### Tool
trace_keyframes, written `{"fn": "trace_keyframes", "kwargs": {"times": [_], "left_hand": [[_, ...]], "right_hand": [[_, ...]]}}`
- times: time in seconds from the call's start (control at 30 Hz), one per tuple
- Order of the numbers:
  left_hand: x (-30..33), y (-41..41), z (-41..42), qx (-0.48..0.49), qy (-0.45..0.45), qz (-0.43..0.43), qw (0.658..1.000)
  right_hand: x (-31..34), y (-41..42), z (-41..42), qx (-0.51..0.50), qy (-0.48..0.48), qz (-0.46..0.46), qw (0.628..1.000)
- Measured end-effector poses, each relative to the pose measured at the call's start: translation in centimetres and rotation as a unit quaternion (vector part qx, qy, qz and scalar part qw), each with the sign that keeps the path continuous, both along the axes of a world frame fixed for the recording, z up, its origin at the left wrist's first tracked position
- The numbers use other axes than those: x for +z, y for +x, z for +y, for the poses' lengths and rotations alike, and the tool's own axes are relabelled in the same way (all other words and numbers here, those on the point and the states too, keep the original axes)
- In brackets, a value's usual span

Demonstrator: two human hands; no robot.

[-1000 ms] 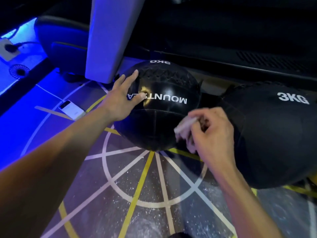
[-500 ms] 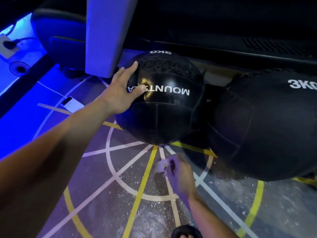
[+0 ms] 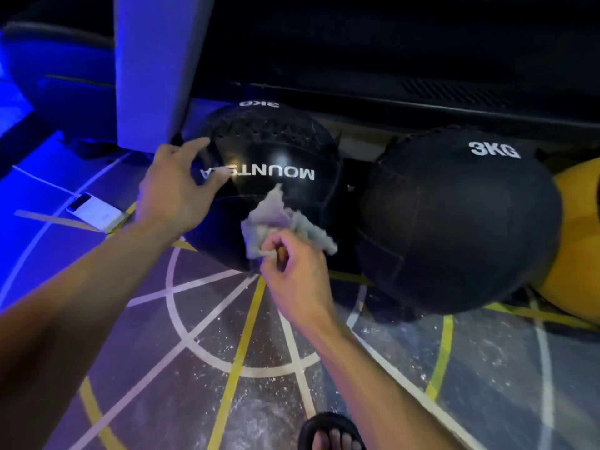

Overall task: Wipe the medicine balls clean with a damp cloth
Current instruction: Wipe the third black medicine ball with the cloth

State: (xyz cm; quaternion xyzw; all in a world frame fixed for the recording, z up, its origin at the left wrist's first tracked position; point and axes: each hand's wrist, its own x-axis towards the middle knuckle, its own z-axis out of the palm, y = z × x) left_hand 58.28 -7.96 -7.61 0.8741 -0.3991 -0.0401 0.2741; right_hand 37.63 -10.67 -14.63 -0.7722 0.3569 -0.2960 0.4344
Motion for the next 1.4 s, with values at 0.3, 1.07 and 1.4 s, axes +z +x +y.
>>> {"fn": "trace_keyframes", "kwargs": {"times": [0.3,1.07,1.4], "left_hand": [[-1.7,-6.2,4.9,-0.12,-0.018,0.009,0.993],[8.0,-23.8,11.4,-0.3,0.027,0.23,0.925],[22.8,-36.6,11.9,-0.353,-0.056,0.198,0.913]], "right_hand": [[9.5,-12.0,-3.4,-0.177,-0.116,-0.081,0.974],[11.5,-24.2,4.2,-0.036,0.353,-0.124,0.927],[28.4,-34.4,4.9,-0.005,0.309,-0.254,0.916]]}}
